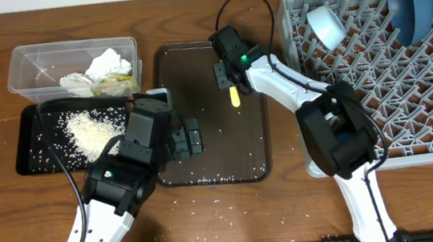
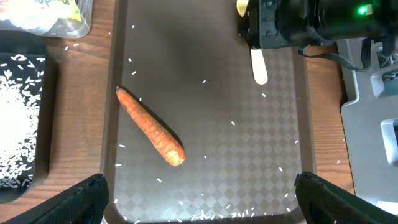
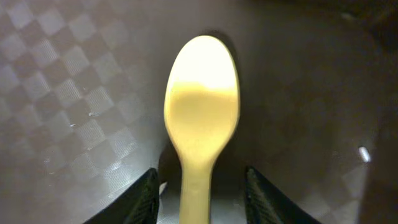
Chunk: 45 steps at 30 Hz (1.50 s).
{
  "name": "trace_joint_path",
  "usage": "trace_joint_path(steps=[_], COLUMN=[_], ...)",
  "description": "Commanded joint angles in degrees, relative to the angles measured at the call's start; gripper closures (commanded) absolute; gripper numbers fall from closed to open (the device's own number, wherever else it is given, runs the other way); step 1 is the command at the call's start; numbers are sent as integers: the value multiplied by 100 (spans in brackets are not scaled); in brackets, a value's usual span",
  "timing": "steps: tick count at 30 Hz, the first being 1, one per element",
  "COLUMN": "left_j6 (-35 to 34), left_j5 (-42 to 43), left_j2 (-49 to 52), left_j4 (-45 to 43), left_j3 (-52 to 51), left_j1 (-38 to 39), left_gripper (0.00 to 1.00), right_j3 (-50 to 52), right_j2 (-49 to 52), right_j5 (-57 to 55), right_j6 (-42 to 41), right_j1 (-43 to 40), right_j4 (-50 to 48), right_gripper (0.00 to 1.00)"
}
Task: Sort waste into correct bins and load items into the dishwasher rack
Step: 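Move the right gripper to the yellow spoon and grasp it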
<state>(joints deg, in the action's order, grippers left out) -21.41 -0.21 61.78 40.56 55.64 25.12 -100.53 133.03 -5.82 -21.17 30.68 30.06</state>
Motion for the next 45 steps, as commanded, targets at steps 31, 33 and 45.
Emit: trace_joint_path(steps=[31, 33, 45], left_j6=[-28, -28, -28], left_j5=[-48, -48, -48], left_j2=[7, 7, 7], left_j4=[17, 17, 17], left_j3=[-7, -7, -7], left_j1=[-31, -31, -31], left_gripper=[2, 2, 2], right_j3=[11, 11, 243], right_j2=[-162, -162, 109], right_j5=[243, 192, 247], right_j6=[-345, -345, -498], right_j1=[-37, -26, 44], right_j4=[590, 638, 798], right_gripper=[99, 99, 99])
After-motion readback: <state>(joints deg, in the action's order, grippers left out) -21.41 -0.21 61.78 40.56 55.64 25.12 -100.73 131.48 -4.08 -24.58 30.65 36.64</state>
